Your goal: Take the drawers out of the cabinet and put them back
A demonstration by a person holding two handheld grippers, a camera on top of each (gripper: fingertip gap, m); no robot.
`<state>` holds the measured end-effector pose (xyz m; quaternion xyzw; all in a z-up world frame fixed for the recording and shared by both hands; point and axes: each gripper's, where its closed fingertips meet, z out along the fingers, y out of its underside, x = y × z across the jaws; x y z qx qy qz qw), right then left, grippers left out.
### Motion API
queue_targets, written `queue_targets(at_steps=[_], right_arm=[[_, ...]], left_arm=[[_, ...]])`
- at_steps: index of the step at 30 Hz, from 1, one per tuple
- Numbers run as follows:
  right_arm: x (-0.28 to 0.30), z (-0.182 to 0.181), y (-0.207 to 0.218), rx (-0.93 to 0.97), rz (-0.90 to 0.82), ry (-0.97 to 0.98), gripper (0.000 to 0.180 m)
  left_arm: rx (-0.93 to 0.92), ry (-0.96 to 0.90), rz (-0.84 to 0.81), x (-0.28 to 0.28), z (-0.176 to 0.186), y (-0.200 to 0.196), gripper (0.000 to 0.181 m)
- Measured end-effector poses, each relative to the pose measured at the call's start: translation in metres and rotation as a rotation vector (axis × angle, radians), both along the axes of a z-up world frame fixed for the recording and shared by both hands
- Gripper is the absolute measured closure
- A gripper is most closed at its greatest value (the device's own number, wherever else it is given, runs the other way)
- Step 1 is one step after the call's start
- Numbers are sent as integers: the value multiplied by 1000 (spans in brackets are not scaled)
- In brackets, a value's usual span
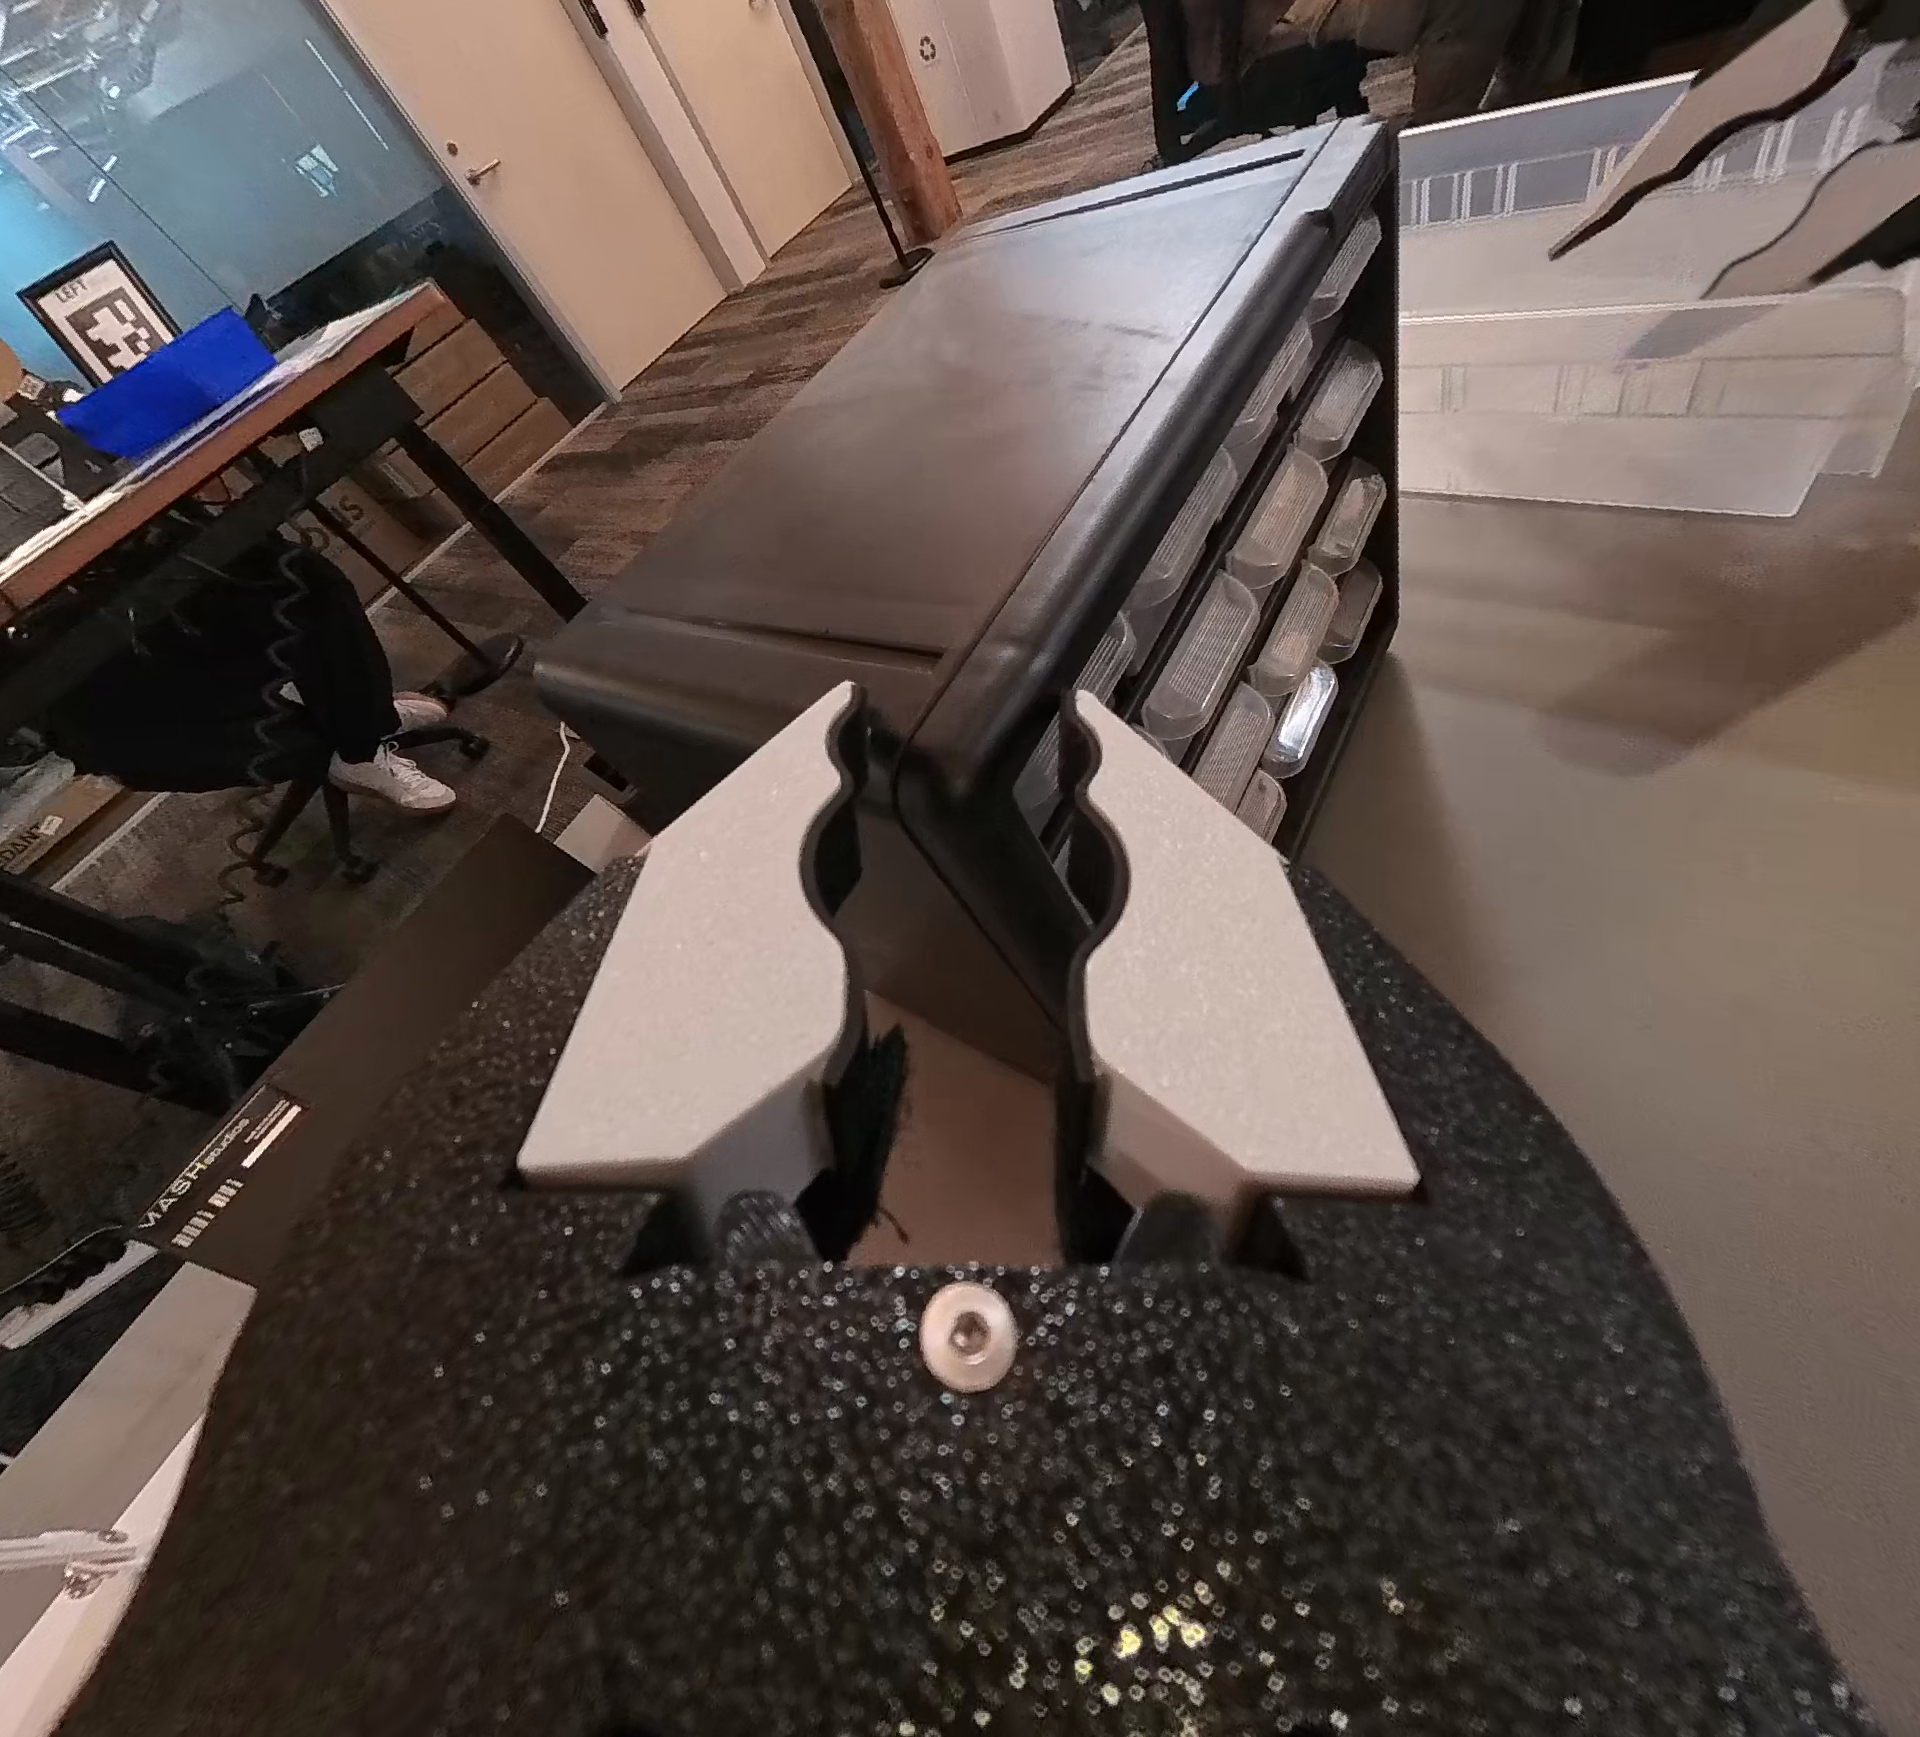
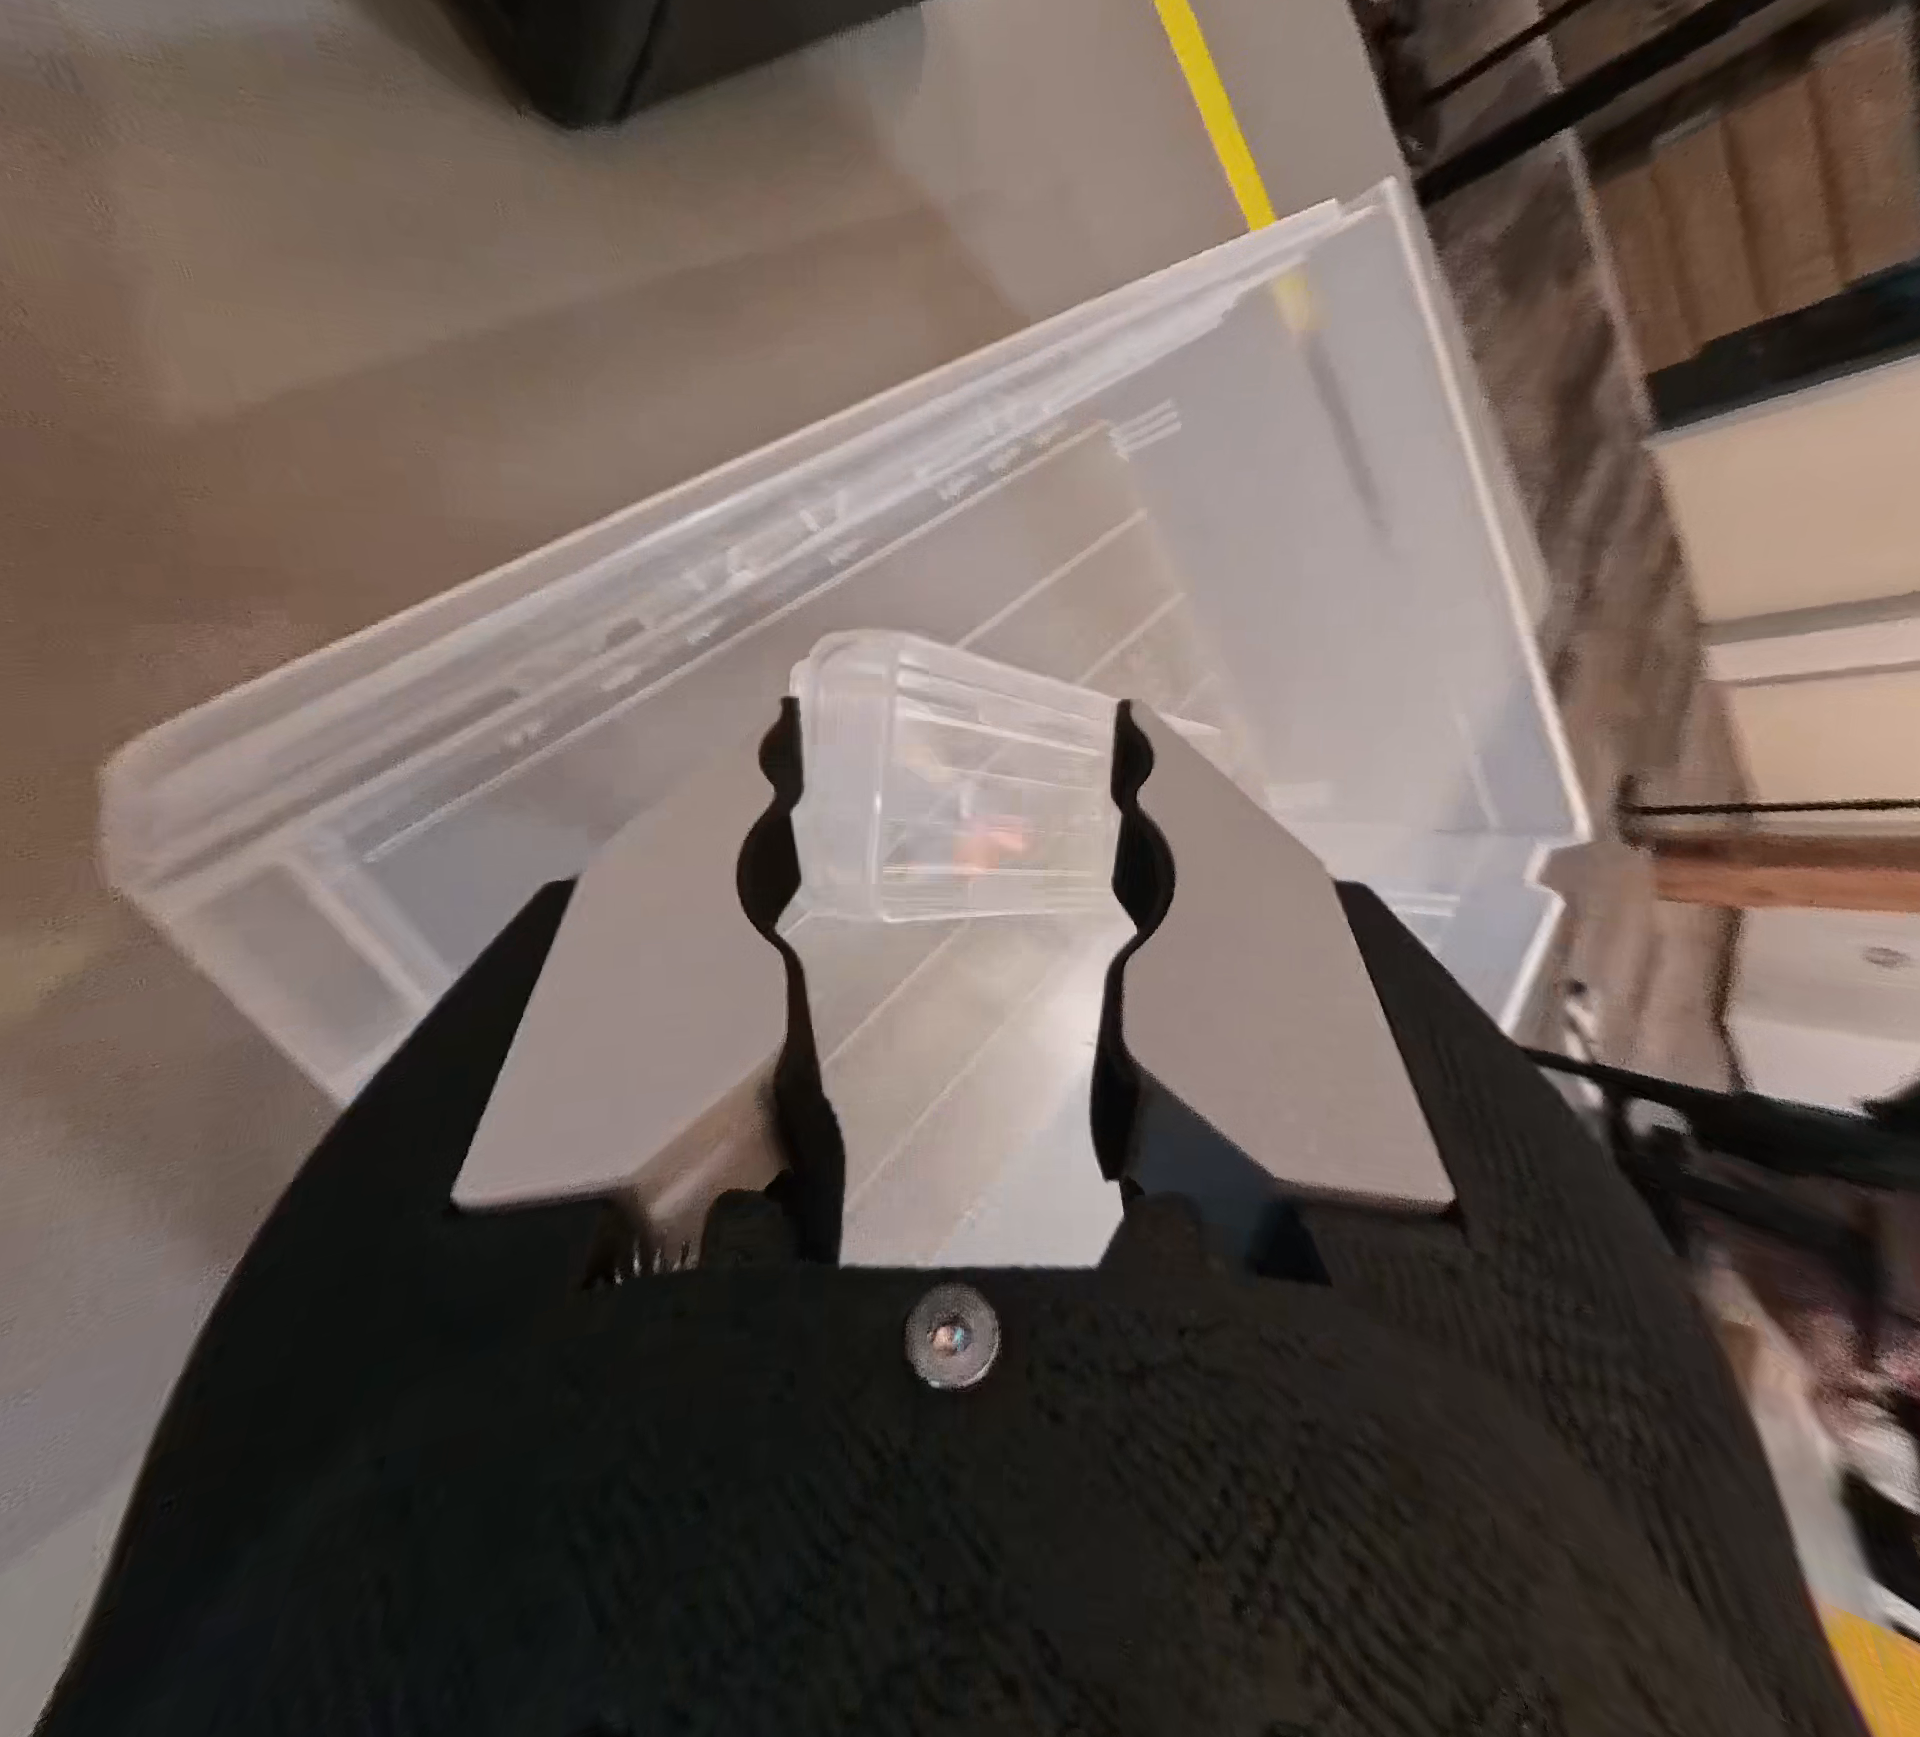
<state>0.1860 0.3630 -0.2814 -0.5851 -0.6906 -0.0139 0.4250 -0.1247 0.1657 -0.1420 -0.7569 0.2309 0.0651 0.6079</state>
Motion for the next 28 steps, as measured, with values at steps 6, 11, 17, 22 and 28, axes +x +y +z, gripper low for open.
queue_targets(at_steps=[6,11,17,22,28], right_arm=[[8,12,-10,-110,55,-35,110],[24,24,6,128,189,-306,101],[46,12,27,358,423,-713,92],[62,-4,50,554,619,-975,108],[50,-36,41,545,757,-981,122]], left_arm=[[1,-9,-4,0,0,0,146],[-2,-6,-2,0,0,0,146],[-5,-6,2,0,0,0,146],[-25,11,26,1,0,1,146],[-43,60,59,0,-1,2,145]])
